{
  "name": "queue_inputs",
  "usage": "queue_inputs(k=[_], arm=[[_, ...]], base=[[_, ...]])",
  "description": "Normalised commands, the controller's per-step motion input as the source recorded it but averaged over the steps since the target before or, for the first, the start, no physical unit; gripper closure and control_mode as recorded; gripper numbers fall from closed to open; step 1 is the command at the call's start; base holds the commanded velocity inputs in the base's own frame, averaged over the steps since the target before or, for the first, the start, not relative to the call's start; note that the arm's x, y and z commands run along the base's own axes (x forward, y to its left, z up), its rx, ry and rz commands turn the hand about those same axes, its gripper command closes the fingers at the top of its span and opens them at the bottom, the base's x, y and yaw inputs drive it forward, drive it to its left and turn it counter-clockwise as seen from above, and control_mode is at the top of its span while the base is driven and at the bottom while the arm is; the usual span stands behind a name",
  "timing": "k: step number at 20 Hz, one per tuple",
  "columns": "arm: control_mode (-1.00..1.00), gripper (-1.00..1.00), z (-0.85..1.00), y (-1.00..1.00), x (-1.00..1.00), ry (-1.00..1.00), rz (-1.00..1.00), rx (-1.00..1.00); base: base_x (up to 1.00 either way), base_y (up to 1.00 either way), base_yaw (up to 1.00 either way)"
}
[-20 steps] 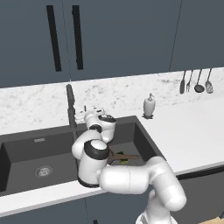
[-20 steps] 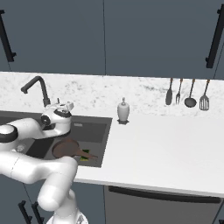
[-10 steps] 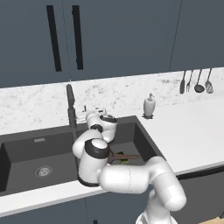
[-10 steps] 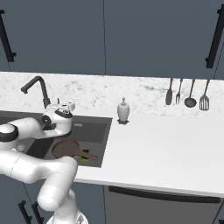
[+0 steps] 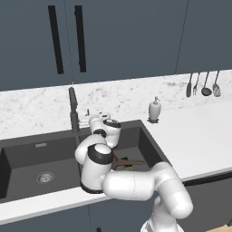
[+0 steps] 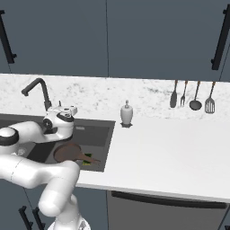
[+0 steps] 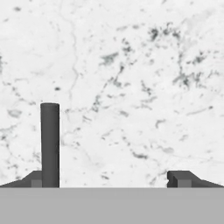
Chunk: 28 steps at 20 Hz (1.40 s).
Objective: Pick the pan and sponge and place them into the sink. Then turn on the water.
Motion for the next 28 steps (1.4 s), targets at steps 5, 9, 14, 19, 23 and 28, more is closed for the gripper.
queue_inputs(k=[5,9,14,19,23,28], arm=[[-1.00,-1.00,0.07,-0.69,0.00,0.00,0.00,0.03],[-1.00,-1.00,0.08,-0.75,0.01,0.00,0.00,0.04],[-1.00,-1.00,0.14,-0.73,0.09,0.00,0.00,0.02],[-1.00,-1.00,0.15,-0.80,0.17,0.00,0.00,0.02],[-1.00,-1.00,0.17,-0.85,0.22,0.00,0.00,0.04],[-1.00,-1.00,0.13,-0.92,0.17,0.00,0.00,0.07]], base=[[0.00,0.00,0.00],[0.00,0.00,0.00],[0.00,0.00,0.00],[0.00,0.00,0.00],[0.00,0.00,0.00],[0.00,0.00,0.00]])
